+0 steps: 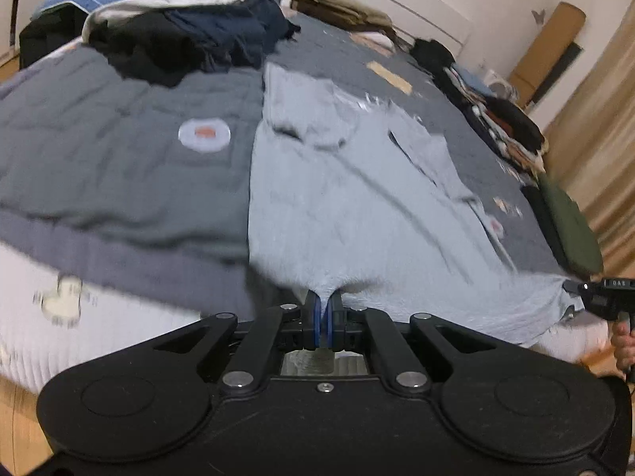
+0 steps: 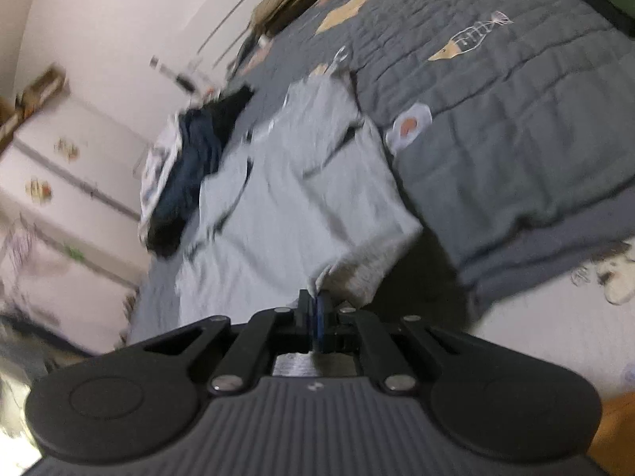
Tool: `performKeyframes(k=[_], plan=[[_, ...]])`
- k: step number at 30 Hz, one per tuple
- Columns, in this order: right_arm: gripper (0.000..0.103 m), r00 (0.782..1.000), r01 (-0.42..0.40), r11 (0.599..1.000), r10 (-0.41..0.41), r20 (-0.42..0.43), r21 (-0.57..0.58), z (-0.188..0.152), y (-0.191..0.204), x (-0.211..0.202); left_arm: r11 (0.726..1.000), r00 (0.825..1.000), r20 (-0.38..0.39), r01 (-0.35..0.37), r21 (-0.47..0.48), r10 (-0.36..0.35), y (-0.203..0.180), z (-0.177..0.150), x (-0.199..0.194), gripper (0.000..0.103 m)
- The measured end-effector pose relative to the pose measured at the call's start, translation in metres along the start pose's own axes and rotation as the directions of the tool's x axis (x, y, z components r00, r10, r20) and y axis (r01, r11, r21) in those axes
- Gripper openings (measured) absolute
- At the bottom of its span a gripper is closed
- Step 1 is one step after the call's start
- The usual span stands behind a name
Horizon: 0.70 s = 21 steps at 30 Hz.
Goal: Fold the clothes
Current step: 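Release the hem with the left tool while the right tool pinches the shirt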
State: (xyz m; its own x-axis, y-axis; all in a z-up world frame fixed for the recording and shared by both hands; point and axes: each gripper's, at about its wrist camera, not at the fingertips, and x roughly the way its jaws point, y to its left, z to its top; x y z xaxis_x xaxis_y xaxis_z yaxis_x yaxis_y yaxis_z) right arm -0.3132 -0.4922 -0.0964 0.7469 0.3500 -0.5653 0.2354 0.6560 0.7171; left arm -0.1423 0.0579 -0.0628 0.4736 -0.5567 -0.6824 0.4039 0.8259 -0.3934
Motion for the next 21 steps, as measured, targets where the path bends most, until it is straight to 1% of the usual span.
performKeyframes(k=[6, 11, 14, 17, 19, 21], plan=[[0.002, 0.997, -0.003, 0.995, -0.004, 0.072, 0.097, 0.039, -0.007, 0.044, 0.999, 0.998, 0.035, -0.045, -0.028, 0.045, -0.002, 0.049, 0.053, 0.003], [0.002, 0.993, 0.062, 0.994, -0.07, 0.094, 0.086, 0.072, -0.004, 0.087, 0.997, 0.997, 0.022, -0.08, -0.008, 0.08, 0.002, 0.084, 0.096, 0.003], [0.002, 0.989, 0.123, 0.991, -0.126, 0.08, 0.044, 0.085, -0.003, 0.116, 0.996, 0.996, 0.01, -0.087, -0.017, 0.088, 0.01, 0.095, 0.121, 0.003], [0.002, 0.984, 0.171, 0.985, -0.171, 0.052, 0.017, 0.091, -0.006, 0.142, 0.995, 0.995, -0.013, -0.102, -0.004, 0.102, 0.017, 0.098, 0.14, 0.003], [0.002, 0.982, 0.181, 0.983, -0.182, 0.042, 0.022, 0.094, -0.009, 0.154, 0.995, 0.995, -0.022, -0.096, -0.004, 0.096, 0.022, 0.1, 0.148, 0.003], [0.002, 0.984, 0.164, 0.986, -0.165, 0.068, 0.023, 0.099, -0.003, 0.153, 0.998, 0.998, 0.016, -0.066, -0.016, 0.066, 0.023, 0.108, 0.144, 0.003]])
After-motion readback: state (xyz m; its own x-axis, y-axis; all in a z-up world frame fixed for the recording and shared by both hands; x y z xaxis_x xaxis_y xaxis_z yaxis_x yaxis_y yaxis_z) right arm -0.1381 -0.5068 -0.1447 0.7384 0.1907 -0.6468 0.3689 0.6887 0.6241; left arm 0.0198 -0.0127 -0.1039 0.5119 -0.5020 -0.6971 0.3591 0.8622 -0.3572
